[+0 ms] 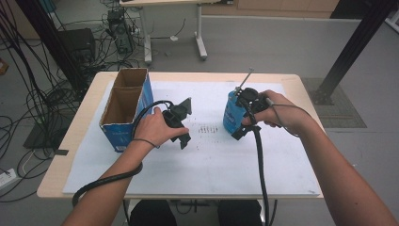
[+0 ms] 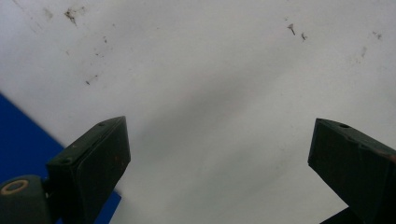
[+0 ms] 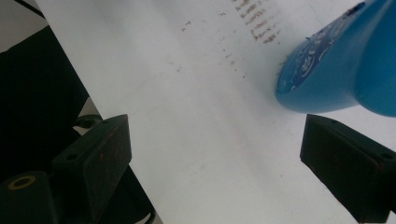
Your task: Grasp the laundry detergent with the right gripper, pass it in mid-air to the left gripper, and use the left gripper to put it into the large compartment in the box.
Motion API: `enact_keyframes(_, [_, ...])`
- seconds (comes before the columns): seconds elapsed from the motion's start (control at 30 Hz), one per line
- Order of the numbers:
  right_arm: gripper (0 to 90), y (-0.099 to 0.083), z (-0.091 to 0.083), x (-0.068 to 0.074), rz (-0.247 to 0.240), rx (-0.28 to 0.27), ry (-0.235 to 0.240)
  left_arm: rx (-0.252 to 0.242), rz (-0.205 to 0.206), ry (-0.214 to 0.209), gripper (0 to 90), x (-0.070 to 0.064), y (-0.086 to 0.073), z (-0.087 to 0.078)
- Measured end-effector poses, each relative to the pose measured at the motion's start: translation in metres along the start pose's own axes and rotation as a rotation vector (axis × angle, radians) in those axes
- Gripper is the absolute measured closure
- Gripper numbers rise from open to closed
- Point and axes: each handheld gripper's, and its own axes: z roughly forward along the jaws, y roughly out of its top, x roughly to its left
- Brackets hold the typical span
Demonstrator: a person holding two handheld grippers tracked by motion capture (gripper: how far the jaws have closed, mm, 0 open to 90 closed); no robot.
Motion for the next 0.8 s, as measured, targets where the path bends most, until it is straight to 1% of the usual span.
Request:
enact_keyframes(0.07, [8.0, -0.002, 0.000, 0.000, 0.013, 0.000, -0.011, 0.001, -0.001, -0.002, 6.1, 0.000, 0.000, 0.000])
enact_keyframes(0.27, [8.0, -0.009, -0.001, -0.002, 0.037, -0.002, -0.019, 0.004, 0.001, -0.003, 6.1, -0.001, 0.001, 0.002])
enact_keyframes(0.3, [7.9, -0.010, 0.000, -0.003, 0.053, 0.002, -0.023, 0.004, 0.000, -0.004, 6.1, -0.001, 0.001, 0.002])
enact_keyframes(0.43, [7.7, -0.012, 0.001, -0.003, 0.070, 0.007, -0.033, 0.009, 0.008, -0.013, 6.0, 0.001, 0.001, 0.002])
enact_keyframes(0.6, [7.4, -0.016, 0.001, -0.004, 0.087, 0.009, -0.042, 0.006, 0.001, -0.009, 6.0, 0.002, 0.001, 0.001])
enact_keyframes(0.67, [7.4, -0.018, 0.000, -0.004, 0.109, 0.006, -0.046, 0.007, 0.002, -0.011, 6.1, 0.002, 0.001, -0.001])
enact_keyframes(0.7, [7.5, -0.019, 0.000, -0.005, 0.110, 0.006, -0.049, 0.006, 0.004, -0.007, 6.2, 0.002, 0.001, -0.001])
enact_keyframes(0.8, [7.4, -0.021, -0.001, -0.004, 0.135, 0.006, -0.062, 0.000, 0.001, -0.009, 6.1, 0.002, 0.001, -0.003])
